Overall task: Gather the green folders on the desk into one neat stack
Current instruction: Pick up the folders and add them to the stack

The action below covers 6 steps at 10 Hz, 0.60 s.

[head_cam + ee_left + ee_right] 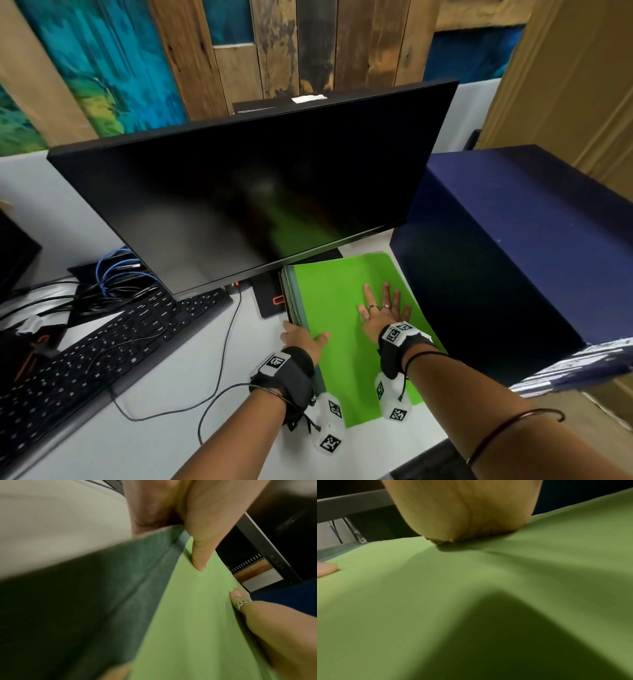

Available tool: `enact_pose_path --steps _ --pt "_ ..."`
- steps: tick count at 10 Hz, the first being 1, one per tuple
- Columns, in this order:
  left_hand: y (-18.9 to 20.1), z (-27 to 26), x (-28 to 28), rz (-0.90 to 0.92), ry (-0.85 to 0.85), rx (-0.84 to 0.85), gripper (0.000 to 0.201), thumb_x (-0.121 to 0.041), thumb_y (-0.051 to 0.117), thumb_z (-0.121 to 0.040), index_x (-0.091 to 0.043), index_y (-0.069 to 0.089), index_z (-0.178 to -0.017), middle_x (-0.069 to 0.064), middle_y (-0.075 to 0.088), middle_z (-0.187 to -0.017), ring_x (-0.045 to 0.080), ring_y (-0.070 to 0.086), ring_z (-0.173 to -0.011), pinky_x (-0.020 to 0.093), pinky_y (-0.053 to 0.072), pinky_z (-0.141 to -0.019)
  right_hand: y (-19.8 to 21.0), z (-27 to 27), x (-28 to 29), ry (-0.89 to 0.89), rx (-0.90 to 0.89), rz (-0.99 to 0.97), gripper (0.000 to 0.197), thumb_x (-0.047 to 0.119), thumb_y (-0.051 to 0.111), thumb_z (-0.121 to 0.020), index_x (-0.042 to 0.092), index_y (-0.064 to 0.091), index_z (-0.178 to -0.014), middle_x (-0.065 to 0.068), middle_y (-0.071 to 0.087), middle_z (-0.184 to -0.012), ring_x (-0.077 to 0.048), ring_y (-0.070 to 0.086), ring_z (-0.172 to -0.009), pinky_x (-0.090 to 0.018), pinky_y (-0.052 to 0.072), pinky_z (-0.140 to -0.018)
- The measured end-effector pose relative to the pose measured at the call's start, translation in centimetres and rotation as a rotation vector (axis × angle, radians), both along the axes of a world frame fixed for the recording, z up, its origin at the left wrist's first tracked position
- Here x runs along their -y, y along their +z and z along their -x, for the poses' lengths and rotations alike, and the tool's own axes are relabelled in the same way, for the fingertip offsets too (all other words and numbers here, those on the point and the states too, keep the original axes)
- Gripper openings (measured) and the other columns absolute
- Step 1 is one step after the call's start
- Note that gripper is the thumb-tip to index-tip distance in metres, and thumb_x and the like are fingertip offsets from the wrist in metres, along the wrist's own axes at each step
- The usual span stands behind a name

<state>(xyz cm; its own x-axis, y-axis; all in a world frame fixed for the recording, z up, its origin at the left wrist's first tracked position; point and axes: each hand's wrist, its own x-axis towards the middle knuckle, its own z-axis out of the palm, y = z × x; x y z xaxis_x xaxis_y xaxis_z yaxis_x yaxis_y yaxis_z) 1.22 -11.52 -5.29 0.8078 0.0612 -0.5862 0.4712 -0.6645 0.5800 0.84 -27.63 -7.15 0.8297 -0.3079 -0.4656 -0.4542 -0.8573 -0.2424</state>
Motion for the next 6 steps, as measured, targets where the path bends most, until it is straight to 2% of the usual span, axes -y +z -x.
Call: enact_pose_path --steps 1,2,3,4,5,6 --pt "0.1 0.5 0.3 -0.118 -0.051 0.137 0.099 -0.032 0.062 -0.086 -0.019 -0.013 -0.148 0.023 0.020 -0.144 0.038 0.037 -0.127 0.041 0.035 -0.106 -0.1 0.0 0.1 0.008 0.006 0.000 0.054 0.042 0.012 -0.100 0.036 -0.017 -0.145 -0.007 -0.031 -0.152 -0.030 -0.027 -0.140 -0.054 -0.015 -0.110" --pt "0.1 1.0 1.1 -0.345 -0.257 0.301 0.083 -0.030 0.053 -0.091 -0.030 -0.008 -0.148 0.019 -0.014 -0.155 0.039 0.005 -0.143 0.045 0.017 -0.115 -0.1 0.0 0.2 0.015 -0.002 -0.001 0.054 0.042 0.012 -0.100 0.036 -0.017 -0.145 -0.007 -0.031 -0.152 -0.030 -0.027 -0.140 -0.055 -0.014 -0.111" --pt "-0.1 0.8 1.1 -0.430 -0.434 0.270 0.068 -0.030 0.041 -0.096 -0.027 -0.002 -0.149 0.016 -0.031 -0.151 0.038 -0.022 -0.142 0.053 -0.002 -0.115 -0.2 0.0 0.3 0.023 -0.002 0.003 0.054 0.042 0.012 -0.099 0.036 -0.017 -0.145 -0.008 -0.031 -0.152 -0.030 -0.027 -0.140 -0.055 -0.014 -0.111" --pt "-0.2 0.3 0.3 -0.415 -0.505 0.198 0.069 -0.033 0.041 -0.096 -0.029 -0.004 -0.149 0.011 -0.034 -0.151 0.033 -0.024 -0.142 0.060 0.000 -0.112 0.0 0.1 0.3 0.028 -0.021 0.014 0.054 0.043 0.012 -0.099 0.036 -0.017 -0.145 -0.008 -0.031 -0.152 -0.031 -0.026 -0.140 -0.055 -0.014 -0.111" --pt "0.3 -0.5 -1.0 -0.261 -0.505 0.151 0.076 -0.038 0.046 -0.093 -0.032 -0.006 -0.148 0.006 -0.036 -0.150 0.032 -0.022 -0.143 0.061 0.004 -0.113 0.4 0.0 0.2 0.029 -0.022 -0.001 0.055 0.044 0.014 -0.099 0.037 -0.016 -0.145 -0.008 -0.030 -0.152 -0.031 -0.025 -0.141 -0.056 -0.013 -0.111" --pt "0.4 1.1 -3.4 -0.113 -0.435 0.175 0.090 -0.043 0.055 -0.087 -0.031 -0.011 -0.147 0.004 -0.029 -0.154 0.031 -0.017 -0.144 0.060 0.006 -0.113 1.2 -0.7 0.7 0.014 -0.079 -0.042 0.058 0.047 0.018 -0.098 0.035 -0.012 -0.146 -0.009 -0.028 -0.153 -0.033 -0.025 -0.141 -0.056 -0.010 -0.112"
